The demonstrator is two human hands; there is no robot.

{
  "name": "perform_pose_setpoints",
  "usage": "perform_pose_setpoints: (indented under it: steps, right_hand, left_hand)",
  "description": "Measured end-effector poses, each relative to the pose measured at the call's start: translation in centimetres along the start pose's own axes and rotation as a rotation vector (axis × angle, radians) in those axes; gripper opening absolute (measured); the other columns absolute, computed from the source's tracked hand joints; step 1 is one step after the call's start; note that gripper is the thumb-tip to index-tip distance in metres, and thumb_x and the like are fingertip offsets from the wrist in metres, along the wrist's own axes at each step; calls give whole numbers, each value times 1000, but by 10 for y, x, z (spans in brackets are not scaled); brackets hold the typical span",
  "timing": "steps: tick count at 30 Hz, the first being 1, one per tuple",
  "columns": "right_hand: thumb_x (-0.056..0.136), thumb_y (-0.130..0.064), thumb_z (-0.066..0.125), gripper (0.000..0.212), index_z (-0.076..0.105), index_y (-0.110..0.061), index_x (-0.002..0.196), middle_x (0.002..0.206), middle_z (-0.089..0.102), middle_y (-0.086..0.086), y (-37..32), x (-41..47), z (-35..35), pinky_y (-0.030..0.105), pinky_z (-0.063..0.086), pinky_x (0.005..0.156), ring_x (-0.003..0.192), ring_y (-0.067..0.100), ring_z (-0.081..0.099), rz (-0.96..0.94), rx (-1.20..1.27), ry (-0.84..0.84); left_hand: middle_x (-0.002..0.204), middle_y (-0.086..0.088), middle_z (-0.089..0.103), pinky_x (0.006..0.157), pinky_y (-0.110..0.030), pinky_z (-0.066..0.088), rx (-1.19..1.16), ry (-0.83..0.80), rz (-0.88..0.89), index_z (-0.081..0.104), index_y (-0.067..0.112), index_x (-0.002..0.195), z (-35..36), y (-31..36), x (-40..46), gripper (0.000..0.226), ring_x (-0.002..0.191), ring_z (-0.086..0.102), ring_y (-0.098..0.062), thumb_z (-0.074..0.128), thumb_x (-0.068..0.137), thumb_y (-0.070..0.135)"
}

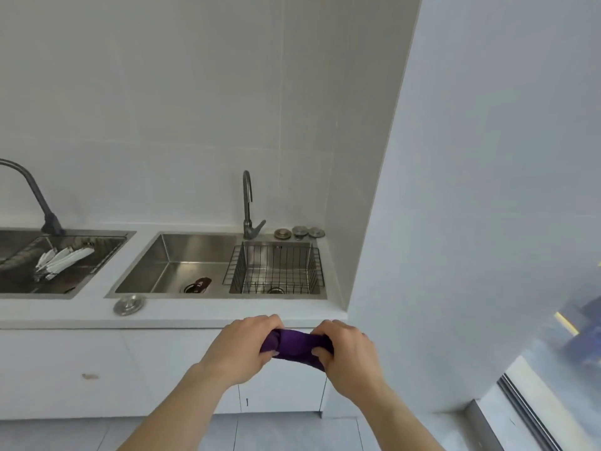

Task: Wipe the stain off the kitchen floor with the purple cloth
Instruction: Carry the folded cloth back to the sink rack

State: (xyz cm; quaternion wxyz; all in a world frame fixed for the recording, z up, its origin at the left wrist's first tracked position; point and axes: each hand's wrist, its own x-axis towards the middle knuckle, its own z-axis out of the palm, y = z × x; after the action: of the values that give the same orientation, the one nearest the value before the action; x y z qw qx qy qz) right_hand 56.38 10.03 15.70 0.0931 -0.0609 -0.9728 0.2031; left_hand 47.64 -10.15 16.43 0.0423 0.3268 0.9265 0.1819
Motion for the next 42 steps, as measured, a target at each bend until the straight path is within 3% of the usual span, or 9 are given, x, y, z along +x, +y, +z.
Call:
perform_pose_setpoints:
  steps: [10,16,19,24,26,31,36,39,42]
  right_hand:
    - [92,-24,59,21,62,-36,109,106,67,-16,-59,85,-24,35,53,77,95,16,63,-41,-41,117]
    - [94,-25,58,20,62,-35,110,106,67,-14,-71,129,-14,35,53,75,94,18,62,-34,-61,141]
    - [95,-24,56,20,62,-35,112,107,66,-13,-70,156,-7,34,49,71,92,21,62,-33,-74,167]
    - [95,-22,58,20,64,-33,111,106,66,-11,-55,209,12,29,39,71,90,20,61,-30,-88,173]
    - [96,-22,59,19,64,-33,111,107,66,-11,-45,237,22,30,43,71,91,20,63,-25,-89,165]
    - [97,-22,58,21,64,-33,114,110,66,-9,-10,320,50,33,53,79,96,19,63,-19,-67,120]
    - [96,-25,62,19,63,-33,114,109,66,-11,33,413,94,32,53,87,97,15,64,-9,-29,39]
    - [97,-26,62,20,63,-33,115,110,66,-11,61,462,125,34,50,90,99,16,63,21,-13,-40]
    - [96,-26,63,20,63,-33,115,108,66,-11,83,499,160,36,50,93,100,15,62,53,-3,-108]
  left_hand:
    - [102,22,66,74,-26,46,-40,144,67,55,43,109,-71,-55,50,28,90,60,-8,71,87,34]
    - [82,23,62,55,-24,35,-42,198,70,33,41,101,-83,-88,82,41,62,54,-7,71,87,33]
    - [68,24,49,51,-25,32,-52,226,69,28,37,94,-81,-103,103,42,59,51,-7,69,87,33]
    - [87,20,49,53,-26,34,-75,221,61,29,36,92,-67,-130,152,36,66,53,-9,64,87,27]
    - [97,18,45,53,-25,35,-60,221,68,29,38,92,-60,-143,180,38,66,54,-9,65,87,25]
    - [104,17,44,65,-33,56,-49,198,15,34,39,94,-43,-178,263,41,73,60,-11,71,86,24]
    - [105,15,45,60,-21,46,-32,109,-34,31,41,93,-12,-223,357,46,73,57,-10,73,85,24]
    - [109,15,48,68,-27,54,-33,41,-95,35,39,99,13,-248,404,41,79,60,-12,72,86,26]
    - [114,16,52,65,-23,45,-51,-24,-141,35,39,103,42,-273,438,41,77,60,-14,70,87,25]
